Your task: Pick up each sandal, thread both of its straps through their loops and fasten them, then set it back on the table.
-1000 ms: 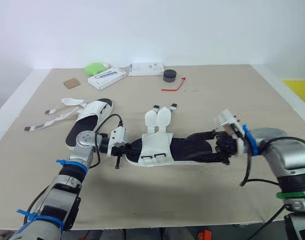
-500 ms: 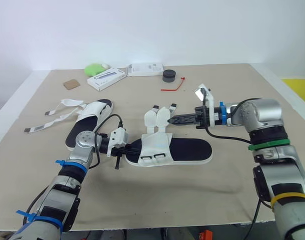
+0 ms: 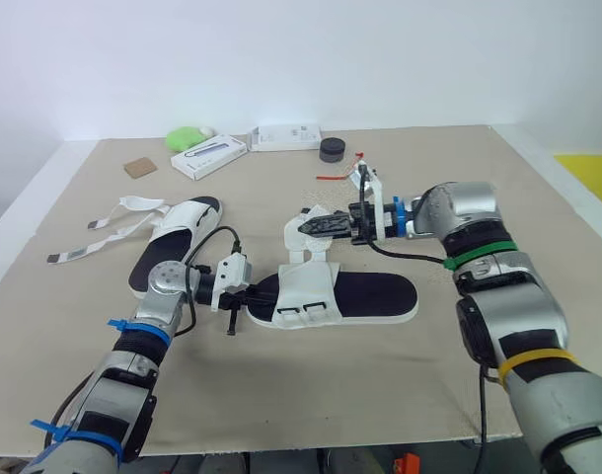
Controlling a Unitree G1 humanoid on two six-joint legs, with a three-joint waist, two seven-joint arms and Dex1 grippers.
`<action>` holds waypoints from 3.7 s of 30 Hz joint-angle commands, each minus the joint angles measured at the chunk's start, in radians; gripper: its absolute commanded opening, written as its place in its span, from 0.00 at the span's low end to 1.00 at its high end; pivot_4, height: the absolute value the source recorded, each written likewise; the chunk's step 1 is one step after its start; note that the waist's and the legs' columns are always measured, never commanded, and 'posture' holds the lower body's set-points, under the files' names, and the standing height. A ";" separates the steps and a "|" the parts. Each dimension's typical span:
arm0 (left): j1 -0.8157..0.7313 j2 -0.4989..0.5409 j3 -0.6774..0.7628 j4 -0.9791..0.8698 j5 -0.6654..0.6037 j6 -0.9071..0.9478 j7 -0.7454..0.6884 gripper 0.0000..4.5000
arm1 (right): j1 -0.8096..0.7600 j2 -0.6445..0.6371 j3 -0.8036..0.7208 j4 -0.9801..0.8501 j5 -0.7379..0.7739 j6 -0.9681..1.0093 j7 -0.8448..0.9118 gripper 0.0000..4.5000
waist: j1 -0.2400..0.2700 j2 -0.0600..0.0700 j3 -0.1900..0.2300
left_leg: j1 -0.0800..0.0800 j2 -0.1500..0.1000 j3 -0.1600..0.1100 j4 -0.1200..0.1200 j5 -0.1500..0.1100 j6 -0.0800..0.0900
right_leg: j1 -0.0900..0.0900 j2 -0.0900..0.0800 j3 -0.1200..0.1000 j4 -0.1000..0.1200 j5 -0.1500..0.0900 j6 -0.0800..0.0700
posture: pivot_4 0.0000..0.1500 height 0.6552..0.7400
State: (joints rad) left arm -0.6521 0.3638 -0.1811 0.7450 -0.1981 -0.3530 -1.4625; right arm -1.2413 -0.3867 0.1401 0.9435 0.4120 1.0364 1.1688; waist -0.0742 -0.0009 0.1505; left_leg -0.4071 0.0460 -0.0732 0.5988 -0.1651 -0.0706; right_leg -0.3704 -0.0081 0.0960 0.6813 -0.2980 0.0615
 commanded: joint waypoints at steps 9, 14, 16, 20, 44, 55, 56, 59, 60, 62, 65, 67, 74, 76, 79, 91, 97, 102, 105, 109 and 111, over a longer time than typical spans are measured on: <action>0.095 0.008 -0.073 0.032 0.087 0.050 0.015 0.00 | -0.105 0.049 -0.167 0.210 -0.049 -0.226 -0.104 0.99 | 0.000 0.000 0.000 | 0.000 0.000 0.001 0.000 0.000 0.000 | 0.000 0.000 0.002 0.000 0.000 0.000 | 1.00 1.00; 0.106 0.011 -0.073 0.015 0.085 0.060 0.018 0.00 | -0.154 0.044 -0.212 0.257 -0.066 -0.277 -0.114 0.99 | -0.001 0.000 0.000 | 0.000 0.000 0.001 -0.001 0.000 0.000 | -0.001 0.000 0.002 0.000 0.000 0.000 | 1.00 1.00; 0.110 0.011 -0.074 0.007 0.084 0.065 0.018 0.00 | -0.158 0.045 -0.217 0.266 -0.081 -0.286 -0.112 0.99 | -0.001 0.000 0.000 | 0.000 0.000 0.001 -0.001 0.000 0.000 | -0.001 0.000 0.003 0.000 -0.001 0.000 | 1.00 1.00; 0.116 0.010 -0.076 0.002 0.085 0.066 0.022 0.00 | -0.160 0.048 -0.225 0.274 -0.100 -0.300 -0.109 0.99 | -0.001 0.000 0.000 | 0.000 -0.001 0.001 -0.001 0.000 0.000 | -0.001 0.000 0.003 0.000 -0.001 0.000 | 1.00 1.00; 0.141 0.012 -0.083 -0.028 0.080 0.079 0.015 0.00 | 0.388 -0.074 -0.068 -0.843 -0.096 -0.545 0.159 0.02 | 0.004 0.000 0.000 | -0.002 -0.002 0.001 -0.002 -0.004 -0.004 | 0.000 0.000 0.005 -0.002 -0.006 0.003 | 1.00 1.00; 0.129 0.008 -0.092 -0.014 0.082 0.084 0.006 0.00 | 0.696 -0.221 0.139 -0.946 -0.678 -1.741 -0.191 0.02 | 0.000 -0.008 -0.003 | 0.001 -0.001 0.003 -0.002 -0.005 -0.006 | 0.001 0.001 0.007 -0.004 -0.008 0.004 | 1.00 1.00; 0.126 0.006 -0.092 -0.012 0.082 0.084 0.006 0.00 | 0.695 -0.233 0.139 -0.900 -0.752 -1.854 -0.266 0.02 | 0.001 -0.009 -0.003 | 0.002 -0.001 0.003 -0.002 -0.005 -0.006 | 0.001 0.001 0.007 -0.005 -0.008 0.004 | 1.00 1.00; 0.122 0.003 -0.092 -0.007 0.082 0.083 0.002 0.00 | 0.704 -0.230 0.099 -0.819 -0.923 -2.111 -0.478 0.02 | 0.003 -0.010 -0.003 | 0.002 -0.002 0.003 -0.002 -0.005 -0.006 | 0.002 0.001 0.007 -0.006 -0.008 0.004 | 1.00 1.00; 0.121 0.003 -0.092 -0.005 0.082 0.083 0.000 0.00 | 0.713 -0.226 0.078 -0.806 -0.958 -2.177 -0.537 0.02 | 0.003 -0.010 -0.003 | 0.002 -0.002 0.003 -0.003 -0.005 -0.006 | 0.003 0.001 0.007 -0.006 -0.008 0.003 | 1.00 1.00; 0.119 0.001 -0.092 0.001 0.084 0.080 -0.002 0.00 | 0.727 -0.217 0.025 -0.791 -1.034 -2.273 -0.656 0.02 | 0.005 -0.011 -0.003 | 0.002 -0.002 0.003 -0.003 -0.005 -0.006 | 0.003 0.001 0.007 -0.006 -0.008 0.003 | 1.00 1.00; 0.116 -0.001 -0.092 0.008 0.085 0.077 -0.004 0.00 | 0.728 -0.219 -0.016 -0.764 -1.128 -2.311 -0.776 0.02 | 0.005 -0.013 -0.004 | 0.002 -0.002 0.003 -0.003 -0.005 -0.006 | 0.004 0.001 0.009 -0.006 -0.008 0.003 | 1.00 1.00; 0.112 -0.002 -0.093 0.013 0.086 0.075 -0.005 0.00 | 0.723 -0.243 0.003 -0.727 -1.165 -2.266 -0.790 0.02 | 0.005 -0.014 -0.004 | 0.003 -0.003 0.003 -0.003 -0.005 -0.006 | 0.004 0.001 0.010 -0.006 -0.008 0.003 | 1.00 1.00; 0.097 -0.007 -0.094 0.038 0.092 0.061 -0.008 0.00 | 0.709 -0.299 0.119 -0.712 -0.945 -2.069 -0.633 0.30 | 0.005 -0.014 -0.004 | 0.006 -0.003 0.003 -0.003 -0.005 -0.006 | 0.007 0.001 0.012 -0.006 -0.010 -0.003 | 1.00 1.00; 0.092 -0.009 -0.094 0.045 0.094 0.058 -0.008 0.00 | 0.710 -0.320 0.149 -0.741 -0.871 -2.028 -0.577 0.52 | 0.005 -0.014 -0.004 | 0.007 -0.003 0.003 -0.003 -0.005 -0.006 | 0.009 0.001 0.012 -0.006 -0.010 -0.003 | 1.00 1.00; 0.085 -0.010 -0.093 0.054 0.096 0.054 -0.007 0.00 | 0.715 -0.406 0.196 -0.808 -0.677 -1.889 -0.386 0.85 | 0.006 -0.014 -0.004 | 0.008 -0.005 0.003 -0.003 -0.005 -0.006 | 0.011 0.001 0.014 -0.006 -0.011 -0.003 | 1.00 1.00; 0.063 -0.009 -0.091 0.092 0.101 0.044 -0.009 0.00 | 0.606 -0.690 0.130 -0.962 -0.221 -1.169 0.122 0.85 | 0.004 -0.015 -0.003 | 0.010 -0.010 0.000 -0.002 -0.007 -0.002 | 0.016 0.000 0.018 -0.006 -0.016 -0.001 | 1.00 1.00; 0.068 -0.021 -0.093 0.089 0.099 0.044 -0.004 0.00 | 0.404 -0.558 0.037 -1.093 0.282 -0.132 0.010 0.85 | 0.004 -0.010 -0.003 | 0.010 -0.009 -0.001 -0.003 -0.007 -0.002 | 0.016 0.000 0.018 -0.006 -0.016 -0.002 | 1.00 1.00; 0.077 -0.023 -0.092 0.084 0.099 0.044 -0.002 0.00 | 0.285 -0.308 -0.052 -0.952 0.335 0.391 -0.280 0.85 | 0.015 -0.011 -0.005 | 0.008 -0.011 -0.004 -0.003 -0.007 -0.002 | 0.013 -0.001 0.016 -0.006 -0.016 -0.002 | 1.00 1.00; 0.083 -0.020 -0.091 0.074 0.098 0.048 -0.002 0.00 | 0.263 -0.203 -0.094 -0.869 0.284 0.531 -0.408 0.85 | 0.026 -0.012 -0.007 | 0.001 -0.011 -0.005 -0.003 -0.007 -0.002 | 0.005 -0.001 0.015 -0.007 -0.016 -0.001 | 1.00 1.00; 0.087 -0.018 -0.089 0.068 0.097 0.052 -0.001 0.00 | 0.249 -0.153 -0.118 -0.793 0.237 0.531 -0.481 0.85 | 0.028 -0.011 -0.007 | -0.001 -0.011 -0.005 -0.004 -0.008 -0.001 | 0.005 0.000 0.015 -0.005 -0.014 0.002 | 1.00 1.00; 0.088 -0.016 -0.089 0.064 0.096 0.054 -0.002 0.00 | 0.235 -0.143 -0.127 -0.776 0.235 0.535 -0.489 0.85 | 0.027 -0.011 -0.007 | -0.001 -0.011 -0.005 -0.004 -0.008 -0.001 | 0.005 0.000 0.015 -0.005 -0.014 0.002 | 1.00 1.00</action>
State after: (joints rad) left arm -0.6425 0.3250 -0.1966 0.7248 -0.2016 -0.3433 -1.4654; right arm -0.9606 -0.5340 0.0581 0.1700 0.6466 1.5687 0.6903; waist -0.0473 -0.0115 0.1435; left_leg -0.4082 0.0347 -0.0781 0.5950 -0.1727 -0.0716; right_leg -0.3653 -0.0081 0.1109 0.6759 -0.3123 0.0638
